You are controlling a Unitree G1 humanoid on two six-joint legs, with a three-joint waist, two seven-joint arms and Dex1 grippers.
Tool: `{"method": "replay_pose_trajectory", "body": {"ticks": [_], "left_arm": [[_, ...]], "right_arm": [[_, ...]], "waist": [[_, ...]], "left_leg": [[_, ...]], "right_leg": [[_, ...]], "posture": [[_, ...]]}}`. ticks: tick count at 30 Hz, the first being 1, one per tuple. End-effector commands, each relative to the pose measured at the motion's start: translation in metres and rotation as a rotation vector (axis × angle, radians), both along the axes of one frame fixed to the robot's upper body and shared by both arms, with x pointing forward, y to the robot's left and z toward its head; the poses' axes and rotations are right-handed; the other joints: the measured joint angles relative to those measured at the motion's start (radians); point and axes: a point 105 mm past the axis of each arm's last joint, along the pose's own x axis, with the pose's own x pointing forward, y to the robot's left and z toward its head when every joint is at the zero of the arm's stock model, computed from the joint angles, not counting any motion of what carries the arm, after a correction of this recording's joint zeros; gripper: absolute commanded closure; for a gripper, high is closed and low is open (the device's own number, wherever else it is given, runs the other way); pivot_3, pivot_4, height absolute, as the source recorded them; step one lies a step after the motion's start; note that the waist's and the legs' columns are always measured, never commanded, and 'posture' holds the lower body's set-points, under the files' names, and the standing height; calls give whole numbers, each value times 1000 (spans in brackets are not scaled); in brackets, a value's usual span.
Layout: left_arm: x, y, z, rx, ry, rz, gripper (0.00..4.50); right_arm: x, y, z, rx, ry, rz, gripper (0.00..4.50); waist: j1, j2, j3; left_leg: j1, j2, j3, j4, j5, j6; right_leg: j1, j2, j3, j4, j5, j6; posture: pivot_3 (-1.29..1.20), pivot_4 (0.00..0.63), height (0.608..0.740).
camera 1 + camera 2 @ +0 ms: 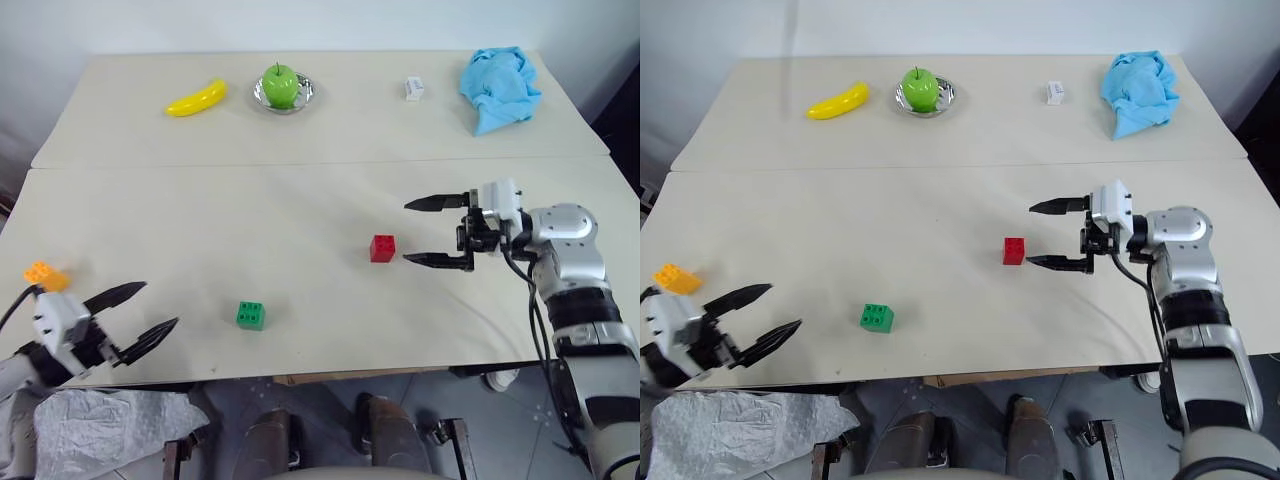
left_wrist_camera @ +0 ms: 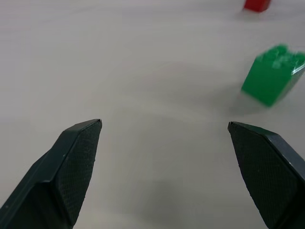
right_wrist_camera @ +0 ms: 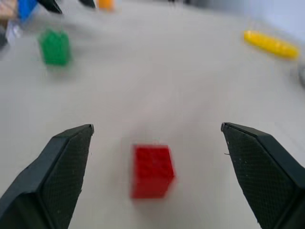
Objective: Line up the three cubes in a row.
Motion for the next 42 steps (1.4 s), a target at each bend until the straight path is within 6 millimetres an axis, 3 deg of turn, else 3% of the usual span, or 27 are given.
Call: {"method": "replay_pose_trajectory", "body": {"ticks": [1,5,7,12,18,27,31,38,39,42], "left_arm": [[-23,26,-9,-17,29,106,0],[-33,36,-22,-10,82,130,0],[-29,28,-20,-26,101,69,0],[-4,-17,1,34,38,-177,0],[28,-83,7,179,12,-580,0],[51,-107,-5,208,66,-838,0],[59,-116,-2,168,34,-863,838],[60,-131,-8,177,23,-911,3006],[61,-131,-9,188,31,-916,3033],[103,-144,28,90,-60,-796,3032]], "right_arm": [[-29,3,-1,33,77,78,9],[-51,8,-25,-7,156,118,9],[-55,10,-31,5,162,100,9],[-55,-1,-25,24,128,34,9],[-76,-20,-48,-65,171,7,9],[-82,-23,-55,-70,175,-67,9],[-82,-22,-56,-62,171,-95,0],[-85,-23,-58,-49,178,-138,0],[-85,-23,-58,-49,178,-142,0],[-86,-28,-54,-29,196,-177,0]], "waist": [[2,0,0],[10,0,0],[15,-1,0],[28,-1,0],[32,0,-1],[7,0,-1],[8,0,-1],[30,0,-1],[30,0,-1],[49,0,-1]], "left_leg": [[0,0,0,0,0,0],[0,-1,0,0,-1,0],[1,0,0,1,-1,-1],[1,-1,1,1,-2,-2],[0,-1,0,0,-1,-1],[2,1,7,0,0,0],[1,1,7,2,0,1],[1,1,7,3,0,1],[1,1,7,3,0,1],[1,0,6,4,1,3]], "right_leg": [[0,0,0,0,0,0],[0,-2,0,0,0,0],[-1,-2,0,0,0,0],[-2,-3,1,0,2,-3],[-1,-2,0,1,2,-3],[-2,3,-1,1,2,-2],[-1,2,0,1,3,-2],[-1,2,1,2,3,-1],[-1,2,1,2,3,-1],[0,2,1,2,4,0]], "posture": [[0,150,740],[0,150,740],[0,150,740],[0,150,740],[0,150,740],[0,150,740],[0,150,740],[0,150,740],[0,150,740],[0,150,740]]}}
